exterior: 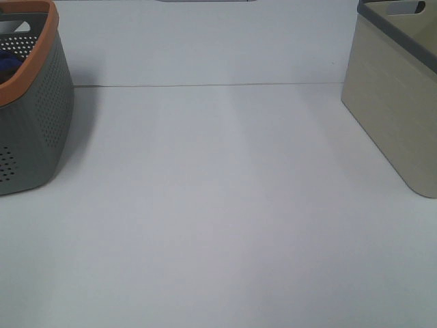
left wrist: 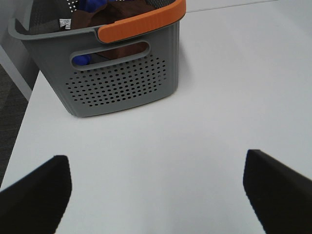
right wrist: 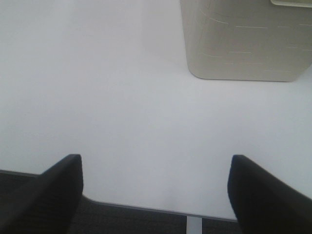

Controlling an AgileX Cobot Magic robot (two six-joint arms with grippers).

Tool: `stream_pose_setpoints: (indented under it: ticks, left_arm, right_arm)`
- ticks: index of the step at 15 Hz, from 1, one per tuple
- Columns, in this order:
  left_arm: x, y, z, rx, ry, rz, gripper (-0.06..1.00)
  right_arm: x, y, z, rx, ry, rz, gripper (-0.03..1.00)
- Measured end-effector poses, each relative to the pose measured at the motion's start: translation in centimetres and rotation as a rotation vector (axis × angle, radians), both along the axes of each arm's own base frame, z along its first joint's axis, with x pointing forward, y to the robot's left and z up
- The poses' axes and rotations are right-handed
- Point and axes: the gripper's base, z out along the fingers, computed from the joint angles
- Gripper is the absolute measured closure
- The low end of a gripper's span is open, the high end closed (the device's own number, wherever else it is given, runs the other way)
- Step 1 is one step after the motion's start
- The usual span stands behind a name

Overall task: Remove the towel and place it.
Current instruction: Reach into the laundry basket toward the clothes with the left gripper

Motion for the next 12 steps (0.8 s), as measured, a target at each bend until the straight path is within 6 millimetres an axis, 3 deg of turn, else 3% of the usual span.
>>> stream_pose_setpoints:
  ticks: [12]
  left_arm:
    - [0.0, 0.0, 0.0, 0.0, 0.0, 0.0, 0.04]
  right_arm:
    - [0.0, 0.0, 0.0, 0.0, 0.0, 0.0, 0.25]
